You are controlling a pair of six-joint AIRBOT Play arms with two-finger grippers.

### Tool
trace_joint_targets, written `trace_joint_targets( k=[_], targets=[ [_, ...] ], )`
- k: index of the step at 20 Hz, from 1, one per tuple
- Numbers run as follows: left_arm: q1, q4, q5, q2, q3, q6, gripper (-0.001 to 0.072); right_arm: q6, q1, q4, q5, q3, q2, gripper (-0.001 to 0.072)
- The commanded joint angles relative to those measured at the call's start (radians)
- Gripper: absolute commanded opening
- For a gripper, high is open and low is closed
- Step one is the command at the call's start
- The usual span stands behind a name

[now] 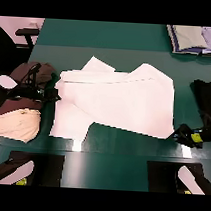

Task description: Fold the shirts.

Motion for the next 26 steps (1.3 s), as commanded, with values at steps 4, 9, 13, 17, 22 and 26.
trace_joint_targets(
  k=[4, 9, 13, 17, 22, 26],
  targets=[
    [0.0, -0.008, -0.016, 0.001, 0.005, 0.003, 0.0027, 0.006, 0.159, 0.108, -0.171, -0.026, -0.126, 0.025],
    [0.001, -0.001, -0.087, 0.109, 0.078, 0.019, 0.0026, -0.006, 0.283, 0.1, -0.135, 0.161, -0.074, 0.0015],
    [0.001, -0.005, -0.193, 0.283, 0.401, -0.009, 0.0027, -0.005, 0.287, 0.098, -0.107, 0.534, 0.111, 0.0015],
    [0.001, -0.004, -0.202, 0.339, 0.899, -0.045, 0.0026, -0.004, 0.288, 0.057, -0.108, 1.025, 0.178, 0.0014],
    [0.001, 0.048, -0.137, 0.339, 1.367, -0.13, 0.0026, 0.034, 0.287, -0.149, 0.11, 1.601, 0.085, 0.0014],
    [0.001, 0.069, -0.097, 0.323, 1.406, -0.162, 0.0025, 0.042, 0.287, -0.163, 0.211, 1.782, -0.001, 0.0014]
  ],
)
